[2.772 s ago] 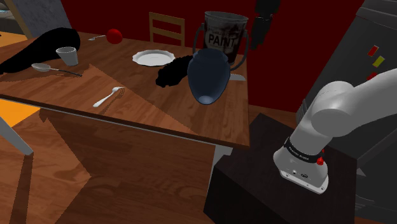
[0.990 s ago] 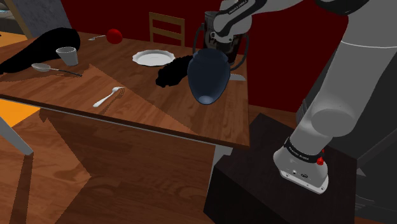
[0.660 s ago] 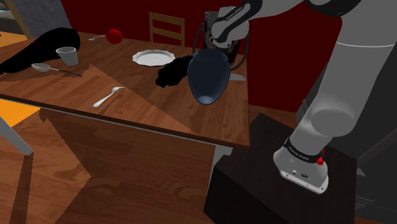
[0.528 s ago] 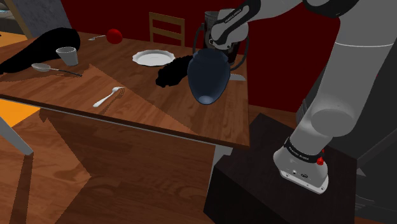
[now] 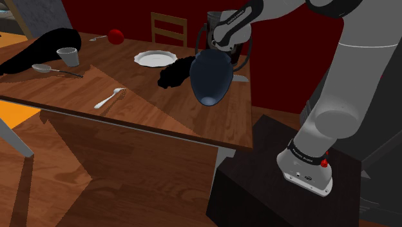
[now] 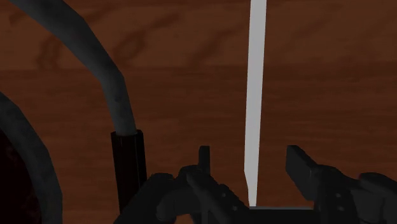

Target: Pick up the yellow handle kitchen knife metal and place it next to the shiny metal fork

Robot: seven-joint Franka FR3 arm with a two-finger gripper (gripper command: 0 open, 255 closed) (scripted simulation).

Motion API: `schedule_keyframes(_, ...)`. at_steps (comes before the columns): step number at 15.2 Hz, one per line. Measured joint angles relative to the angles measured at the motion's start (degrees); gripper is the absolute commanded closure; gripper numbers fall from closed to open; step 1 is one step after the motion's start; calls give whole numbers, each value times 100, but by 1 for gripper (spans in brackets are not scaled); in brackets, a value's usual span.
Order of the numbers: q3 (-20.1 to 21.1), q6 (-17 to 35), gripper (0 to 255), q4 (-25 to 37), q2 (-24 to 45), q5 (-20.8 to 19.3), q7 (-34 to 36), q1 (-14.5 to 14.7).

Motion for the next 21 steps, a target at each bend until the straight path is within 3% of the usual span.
schedule_keyframes(10, -3, -35, 255, 10, -26, -12, 9, 4)
schedule_keyframes(21, -46, -753, 255, 356, -425, -189, 114, 39)
